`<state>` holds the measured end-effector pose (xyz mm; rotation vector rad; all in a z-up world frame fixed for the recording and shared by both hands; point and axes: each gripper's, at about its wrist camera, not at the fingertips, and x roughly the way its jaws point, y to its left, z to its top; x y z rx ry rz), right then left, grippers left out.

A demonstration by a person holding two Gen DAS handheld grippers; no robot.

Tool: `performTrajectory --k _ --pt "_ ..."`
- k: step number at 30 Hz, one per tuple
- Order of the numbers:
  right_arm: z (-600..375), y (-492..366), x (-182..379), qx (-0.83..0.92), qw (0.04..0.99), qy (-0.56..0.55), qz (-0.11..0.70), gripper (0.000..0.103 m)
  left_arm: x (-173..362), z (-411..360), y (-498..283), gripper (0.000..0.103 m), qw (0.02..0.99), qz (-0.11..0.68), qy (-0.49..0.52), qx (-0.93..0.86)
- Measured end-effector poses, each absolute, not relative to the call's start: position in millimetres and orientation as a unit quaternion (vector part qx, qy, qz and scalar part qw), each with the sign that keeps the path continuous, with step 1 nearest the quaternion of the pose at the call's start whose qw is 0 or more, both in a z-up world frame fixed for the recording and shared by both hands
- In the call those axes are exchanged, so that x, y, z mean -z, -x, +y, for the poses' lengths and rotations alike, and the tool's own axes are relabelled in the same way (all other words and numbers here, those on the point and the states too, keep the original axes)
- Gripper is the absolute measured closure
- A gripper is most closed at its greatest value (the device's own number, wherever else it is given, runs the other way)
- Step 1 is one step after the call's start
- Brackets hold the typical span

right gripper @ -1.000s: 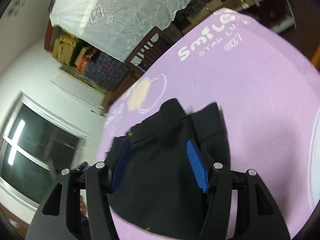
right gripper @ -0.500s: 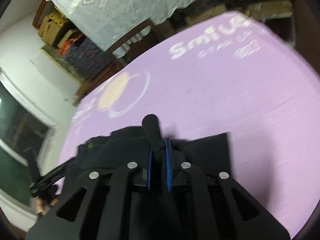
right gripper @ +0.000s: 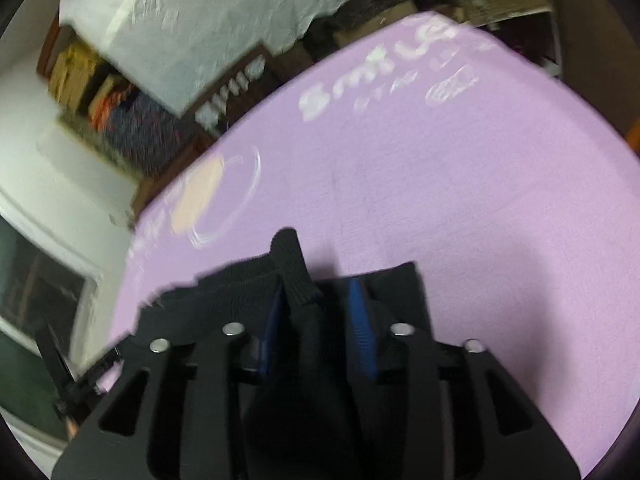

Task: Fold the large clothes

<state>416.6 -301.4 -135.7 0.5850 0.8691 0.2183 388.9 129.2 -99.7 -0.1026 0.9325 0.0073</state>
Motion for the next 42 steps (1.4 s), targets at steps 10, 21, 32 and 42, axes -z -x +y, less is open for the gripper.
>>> performTrajectory --k 10,21,32,42 --pt "-211 -352 66 -0.178 0.894 -0.187 0.365 0.069 73 37 -338 0.032 0.911 0.409 -0.022 0.044" --pt "-165 -331 127 -0.172 0.87 -0.136 0.442 0.071 138 37 -316 0.025 0.897 0.439 -0.041 0.029" --pt "-169 -331 140 -0.192 0.868 -0.137 0.438 0.071 144 34 -319 0.024 0.896 0.442 -0.049 0.019" --pt "-214 -278 116 -0.18 0.841 -0.245 0.447 0.061 141 39 -317 0.023 0.898 0.438 -0.032 0.027"
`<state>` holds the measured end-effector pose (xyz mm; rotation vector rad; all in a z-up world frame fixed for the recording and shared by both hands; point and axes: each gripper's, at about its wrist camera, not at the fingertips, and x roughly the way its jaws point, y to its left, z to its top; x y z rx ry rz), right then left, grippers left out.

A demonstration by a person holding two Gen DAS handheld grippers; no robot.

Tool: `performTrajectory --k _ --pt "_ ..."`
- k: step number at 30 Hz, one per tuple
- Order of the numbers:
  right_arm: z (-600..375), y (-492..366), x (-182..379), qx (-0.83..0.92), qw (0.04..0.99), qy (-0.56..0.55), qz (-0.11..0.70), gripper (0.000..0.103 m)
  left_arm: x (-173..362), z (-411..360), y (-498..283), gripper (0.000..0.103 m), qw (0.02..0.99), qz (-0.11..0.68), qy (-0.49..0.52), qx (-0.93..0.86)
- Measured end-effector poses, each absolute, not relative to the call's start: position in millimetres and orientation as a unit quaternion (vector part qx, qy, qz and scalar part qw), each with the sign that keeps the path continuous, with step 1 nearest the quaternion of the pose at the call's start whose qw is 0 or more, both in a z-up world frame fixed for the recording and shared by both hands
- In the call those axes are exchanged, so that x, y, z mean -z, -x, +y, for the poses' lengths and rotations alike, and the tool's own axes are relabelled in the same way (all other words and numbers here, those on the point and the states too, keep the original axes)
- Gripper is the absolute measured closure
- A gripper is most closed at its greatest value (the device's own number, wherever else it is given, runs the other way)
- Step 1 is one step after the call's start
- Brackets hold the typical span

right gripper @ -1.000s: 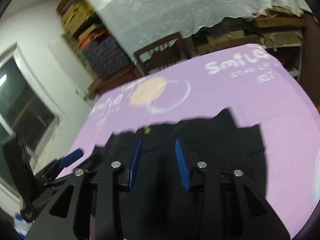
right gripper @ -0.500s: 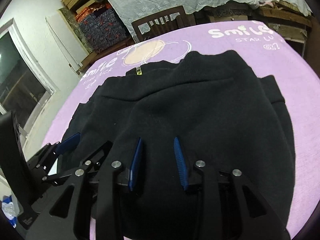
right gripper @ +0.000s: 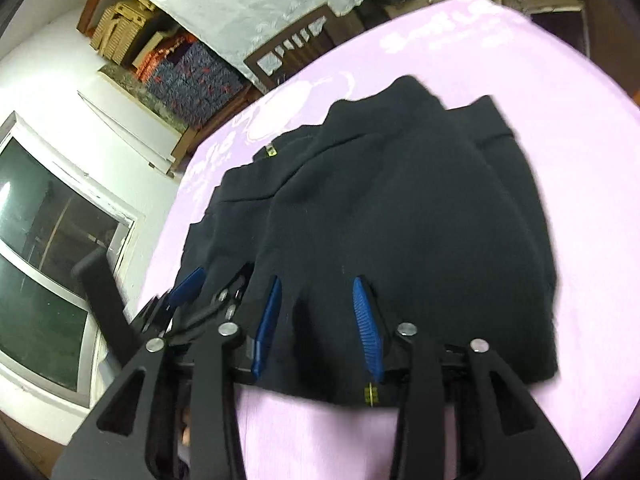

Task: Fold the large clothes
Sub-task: 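Grasp the jacket side edge with the right gripper and fold it inward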

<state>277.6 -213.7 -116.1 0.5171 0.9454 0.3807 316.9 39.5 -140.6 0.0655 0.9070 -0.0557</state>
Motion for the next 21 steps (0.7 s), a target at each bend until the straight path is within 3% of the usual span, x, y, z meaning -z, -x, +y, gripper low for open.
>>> performTrajectory --k 16,21 --pt "-252 -240 157 -0.149 0.802 -0.35 0.46 0.063 135 33 -294 0.022 0.897 0.437 -0.044 0.051" --pt "-271 -214 153 -0.112 0.799 -0.387 0.446 0.036 138 35 -295 0.022 0.894 0.443 -0.035 0.053"
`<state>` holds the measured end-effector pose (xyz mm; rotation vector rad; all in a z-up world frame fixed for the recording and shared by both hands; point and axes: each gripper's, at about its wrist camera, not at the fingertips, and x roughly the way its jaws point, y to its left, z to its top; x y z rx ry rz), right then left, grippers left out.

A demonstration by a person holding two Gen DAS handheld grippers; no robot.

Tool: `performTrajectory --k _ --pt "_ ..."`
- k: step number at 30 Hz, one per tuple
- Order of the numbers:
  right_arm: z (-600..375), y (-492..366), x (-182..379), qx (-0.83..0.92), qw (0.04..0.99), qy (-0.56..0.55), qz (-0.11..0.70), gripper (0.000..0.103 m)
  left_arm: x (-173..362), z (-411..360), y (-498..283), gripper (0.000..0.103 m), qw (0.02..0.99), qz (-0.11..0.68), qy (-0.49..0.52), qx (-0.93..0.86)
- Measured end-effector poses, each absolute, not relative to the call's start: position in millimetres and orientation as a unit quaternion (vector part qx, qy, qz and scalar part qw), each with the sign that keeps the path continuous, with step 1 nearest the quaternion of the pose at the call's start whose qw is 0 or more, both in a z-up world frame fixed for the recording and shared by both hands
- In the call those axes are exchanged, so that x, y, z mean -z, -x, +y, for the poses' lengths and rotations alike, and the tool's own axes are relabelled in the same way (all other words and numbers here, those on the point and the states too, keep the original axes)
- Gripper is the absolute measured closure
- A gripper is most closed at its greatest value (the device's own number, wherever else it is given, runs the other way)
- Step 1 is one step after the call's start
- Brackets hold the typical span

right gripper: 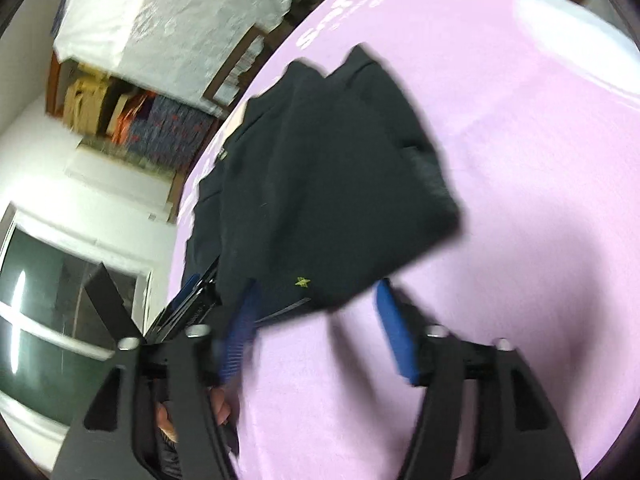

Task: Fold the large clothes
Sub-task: 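Grasp the jacket side edge with the right gripper and fold it inward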

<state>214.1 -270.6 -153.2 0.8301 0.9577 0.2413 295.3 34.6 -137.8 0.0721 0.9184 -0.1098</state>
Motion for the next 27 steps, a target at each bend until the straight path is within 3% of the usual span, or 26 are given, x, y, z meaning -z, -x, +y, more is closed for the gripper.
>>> performTrajectory --k 7,19,23,27 --pt "-292 -212 160 -0.039 0.796 -0.44 0.414 0.037 138 34 -295 0.022 0.894 0.443 -0.033 0.053" --pt "-268 -231 159 -0.01 0.817 -0.418 0.396 0.039 138 34 -294 0.022 0.894 0.443 -0.033 0.054" --pt "-278 -241 164 0.023 0.821 -0.436 0.368 0.056 138 34 -295 0.022 0.894 0.443 -0.032 0.054" --pt "-274 -253 163 0.036 0.835 -0.409 0.365 0.058 138 34 -294 0.022 0.894 0.443 -0.032 0.054"
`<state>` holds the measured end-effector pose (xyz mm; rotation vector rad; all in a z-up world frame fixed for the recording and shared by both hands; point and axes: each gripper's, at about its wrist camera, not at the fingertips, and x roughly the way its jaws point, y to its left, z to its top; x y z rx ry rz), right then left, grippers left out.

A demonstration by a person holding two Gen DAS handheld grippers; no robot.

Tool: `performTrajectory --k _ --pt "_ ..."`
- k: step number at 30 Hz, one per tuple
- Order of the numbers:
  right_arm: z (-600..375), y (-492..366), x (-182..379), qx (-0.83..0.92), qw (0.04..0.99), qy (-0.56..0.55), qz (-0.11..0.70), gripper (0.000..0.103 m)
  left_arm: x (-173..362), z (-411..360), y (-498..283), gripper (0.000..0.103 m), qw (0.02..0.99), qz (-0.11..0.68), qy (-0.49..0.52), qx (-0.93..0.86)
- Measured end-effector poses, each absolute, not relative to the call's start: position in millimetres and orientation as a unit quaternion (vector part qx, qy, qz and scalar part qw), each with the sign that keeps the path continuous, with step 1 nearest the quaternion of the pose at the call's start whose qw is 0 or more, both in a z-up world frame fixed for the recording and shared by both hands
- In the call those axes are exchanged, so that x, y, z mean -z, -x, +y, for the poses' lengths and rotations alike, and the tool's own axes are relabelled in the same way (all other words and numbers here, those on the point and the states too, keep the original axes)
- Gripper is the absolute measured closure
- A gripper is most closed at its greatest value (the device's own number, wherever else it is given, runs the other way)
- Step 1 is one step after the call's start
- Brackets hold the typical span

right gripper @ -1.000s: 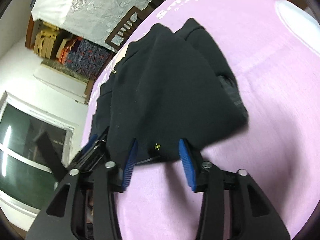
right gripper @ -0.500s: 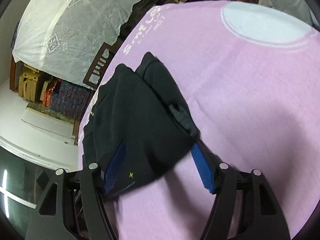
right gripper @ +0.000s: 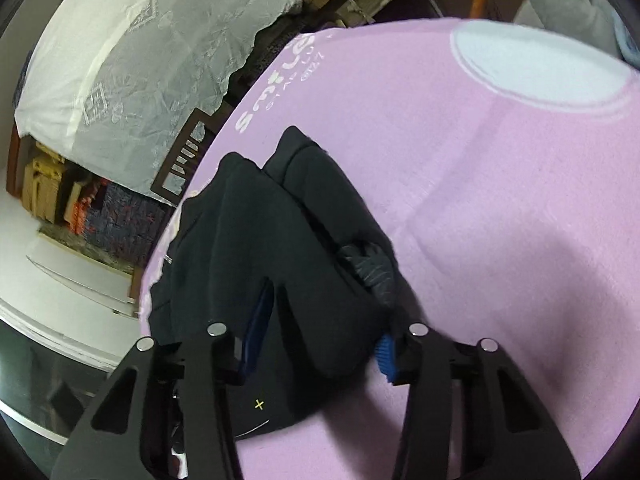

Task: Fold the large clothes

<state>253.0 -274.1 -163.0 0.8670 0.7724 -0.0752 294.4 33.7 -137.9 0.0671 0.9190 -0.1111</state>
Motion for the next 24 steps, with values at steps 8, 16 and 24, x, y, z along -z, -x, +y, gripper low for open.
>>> performTrajectory --k 8,16,24 --pt "-263 -251 149 0.034 0.86 -0.377 0.343 0.093 137 33 -295 0.022 0.893 0.446 -0.028 0.058" --pt "-172 -249 83 -0.03 0.941 -0.189 0.28 0.094 134 45 -304 0.021 0.883 0.463 0.007 0.078" --pt "-151 -243 99 -0.08 0.946 -0.136 0.284 0.094 103 68 -312 0.021 0.866 0.475 0.083 0.133"
